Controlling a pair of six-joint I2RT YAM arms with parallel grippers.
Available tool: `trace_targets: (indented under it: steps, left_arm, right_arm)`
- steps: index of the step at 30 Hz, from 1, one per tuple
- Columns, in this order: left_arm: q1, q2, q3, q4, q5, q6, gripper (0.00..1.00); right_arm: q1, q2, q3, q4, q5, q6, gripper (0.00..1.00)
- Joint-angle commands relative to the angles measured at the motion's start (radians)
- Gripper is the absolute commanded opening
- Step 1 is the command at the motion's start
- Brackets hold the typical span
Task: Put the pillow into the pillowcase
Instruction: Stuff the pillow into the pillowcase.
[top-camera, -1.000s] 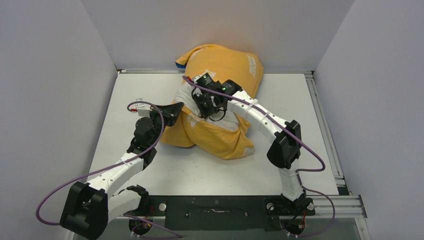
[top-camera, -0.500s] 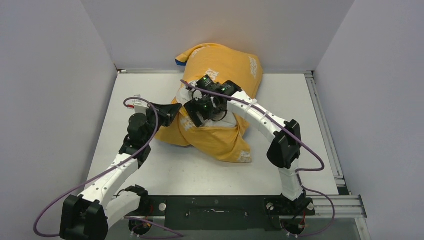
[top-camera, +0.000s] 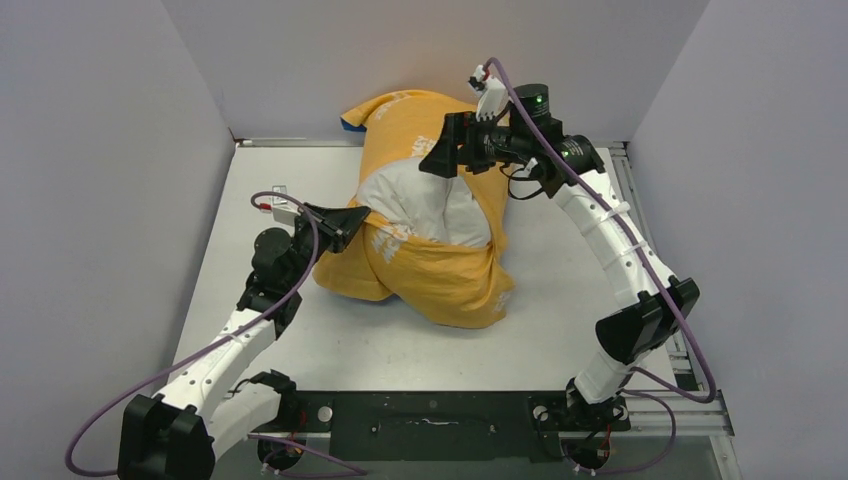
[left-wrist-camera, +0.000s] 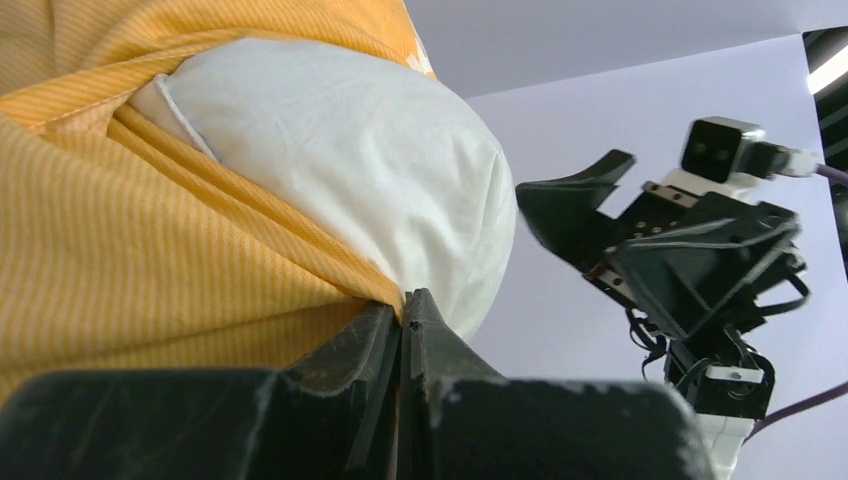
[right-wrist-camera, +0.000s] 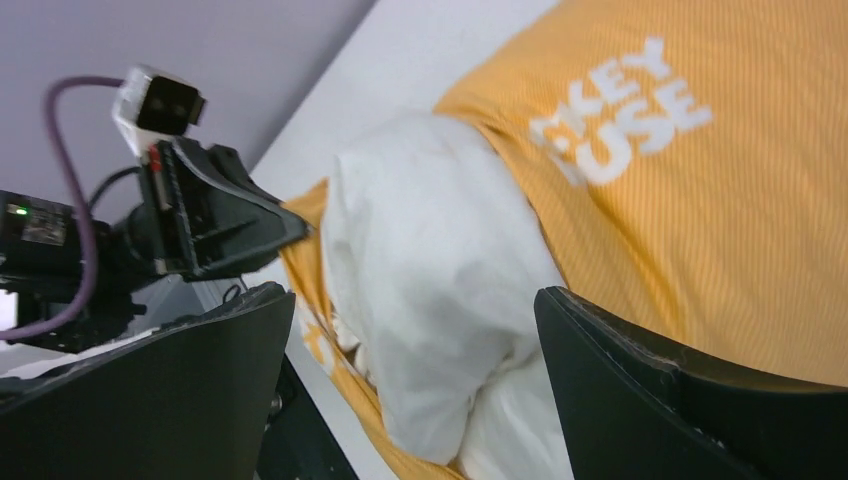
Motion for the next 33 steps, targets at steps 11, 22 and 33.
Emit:
trace_targets:
  steps: [11, 22, 33]
  left_arm:
    - [0.005, 0.019, 0.133, 0.186, 0.060, -0.013, 0.00]
    - [0.007, -0.001, 0.277, 0.193, 0.054, -0.022, 0.00]
    - [0.007, 0.094, 0.607, 0.075, -0.025, -0.009, 0.00]
  right_arm:
    - [0.100, 0.122, 0.031, 0.195, -0.148, 0.031, 0.51]
    - [0.170, 0.367, -0.071, -0.092, 0.143, -0.064, 0.15]
    - [0.314, 0.636, 0.071, -0.323, 0.326, -0.218, 0.12]
